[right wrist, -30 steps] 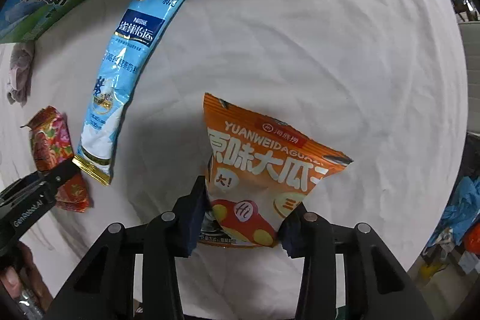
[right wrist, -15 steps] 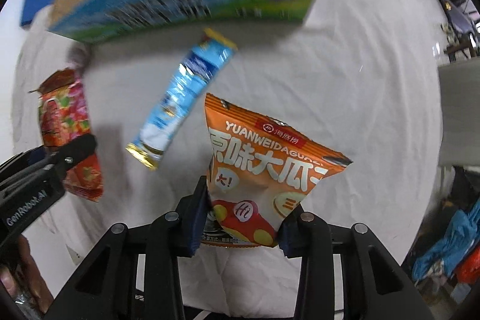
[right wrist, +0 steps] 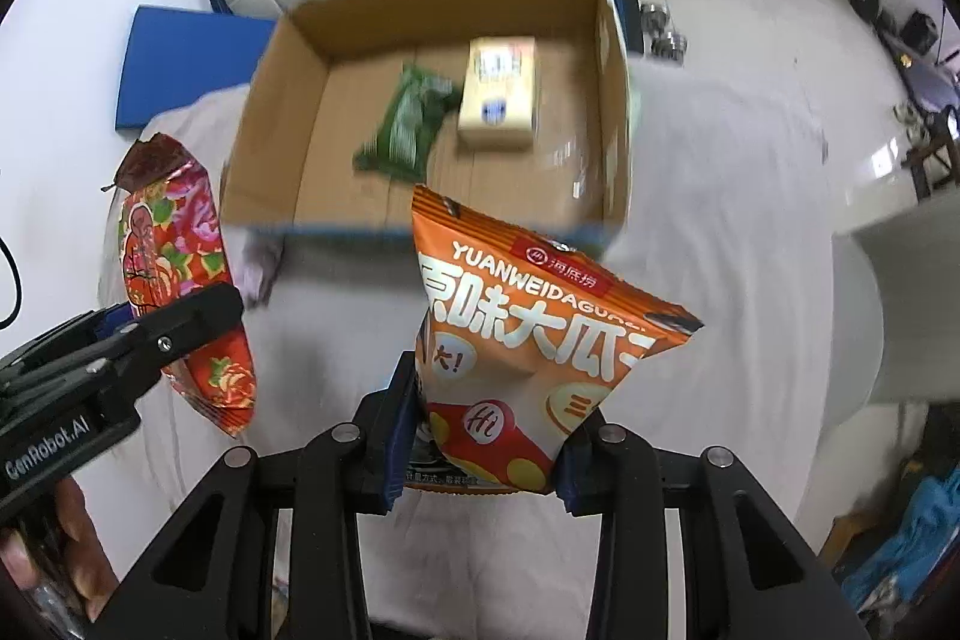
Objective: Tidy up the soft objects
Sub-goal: 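Carry both bags into the box and open both tools, then lift both tools out of the box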
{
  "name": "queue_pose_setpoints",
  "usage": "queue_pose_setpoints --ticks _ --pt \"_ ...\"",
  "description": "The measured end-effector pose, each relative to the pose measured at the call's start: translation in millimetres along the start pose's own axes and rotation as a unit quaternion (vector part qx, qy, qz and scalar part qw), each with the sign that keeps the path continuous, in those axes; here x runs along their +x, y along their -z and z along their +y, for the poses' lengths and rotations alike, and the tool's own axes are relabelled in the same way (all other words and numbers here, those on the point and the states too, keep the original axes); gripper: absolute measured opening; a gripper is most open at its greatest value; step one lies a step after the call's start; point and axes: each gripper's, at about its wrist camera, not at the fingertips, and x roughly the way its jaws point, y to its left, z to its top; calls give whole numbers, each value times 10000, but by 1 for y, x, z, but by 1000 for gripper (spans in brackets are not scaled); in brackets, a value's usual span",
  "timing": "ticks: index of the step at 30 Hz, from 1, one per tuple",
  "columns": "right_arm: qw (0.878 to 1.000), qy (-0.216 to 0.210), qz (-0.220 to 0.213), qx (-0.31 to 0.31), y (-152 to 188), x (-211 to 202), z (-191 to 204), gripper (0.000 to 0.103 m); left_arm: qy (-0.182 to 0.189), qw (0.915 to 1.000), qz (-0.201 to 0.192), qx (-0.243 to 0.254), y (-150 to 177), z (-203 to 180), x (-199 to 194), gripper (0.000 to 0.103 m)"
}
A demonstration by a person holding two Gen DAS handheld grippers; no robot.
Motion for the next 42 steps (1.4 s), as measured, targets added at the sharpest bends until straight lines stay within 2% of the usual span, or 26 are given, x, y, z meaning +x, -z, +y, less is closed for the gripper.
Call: queue_pose_setpoints --ticks 5,7,11,16,19,24,29,31,32,34,42 --pt "9999 80 75 -38 -55 17 1 40 -188 9998 40 -71 -60 21 22 44" --pt "9996 19 282 -65 -78 35 2 40 -235 9994 249 -85 -82 31 40 44" --pt "9977 248 607 -187 -112 80 6 40 -412 9970 641 -115 -122 49 81 44" --pt "9906 317 1299 -287 -124 139 12 40 -501 9894 1328 -317 -153 70 138 44" --pt "9854 268 1666 -210 -123 170 9 40 -589 9850 1586 -336 -168 77 168 44" --pt "9771 364 2063 -365 -121 203 9 40 -755 9778 1932 -290 -185 84 204 44" --pt "9719 386 2286 -418 -125 215 6 42 -868 9689 2305 -216 -191 89 226 46" --pt "9690 399 2400 -440 -127 218 6 46 -864 9672 2371 -301 -192 92 228 52" --pt "9685 387 2428 -404 -128 218 5 49 -837 9674 2360 -365 -192 92 226 54" --pt "9694 336 2406 -358 -129 214 3 63 -742 9680 2354 -449 -192 94 223 59" --pt "9739 354 2213 -363 -135 181 8 66 -668 9750 2076 -423 -180 92 184 59"
